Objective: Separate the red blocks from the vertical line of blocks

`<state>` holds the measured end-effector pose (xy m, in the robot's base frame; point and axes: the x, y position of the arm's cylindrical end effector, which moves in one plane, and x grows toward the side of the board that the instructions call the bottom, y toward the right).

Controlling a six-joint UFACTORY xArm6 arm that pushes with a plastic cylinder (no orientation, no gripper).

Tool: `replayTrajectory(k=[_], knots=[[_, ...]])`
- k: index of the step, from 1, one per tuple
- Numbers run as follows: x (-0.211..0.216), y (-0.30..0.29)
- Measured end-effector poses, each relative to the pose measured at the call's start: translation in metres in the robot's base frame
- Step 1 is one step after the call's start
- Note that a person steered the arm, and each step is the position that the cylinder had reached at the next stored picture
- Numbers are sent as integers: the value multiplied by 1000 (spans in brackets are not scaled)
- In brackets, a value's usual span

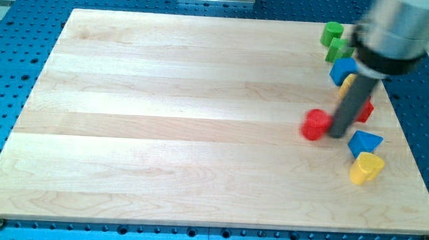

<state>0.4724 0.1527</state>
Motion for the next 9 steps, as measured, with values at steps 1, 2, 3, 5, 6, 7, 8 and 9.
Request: replayTrajectory(k=[1, 2, 3, 5, 6, 7, 8, 9], knots=[[-3, -35], [-7, 58], [-39, 87], [-76, 151], [-81, 156], [-105, 179], [-96, 132], [-46, 29]])
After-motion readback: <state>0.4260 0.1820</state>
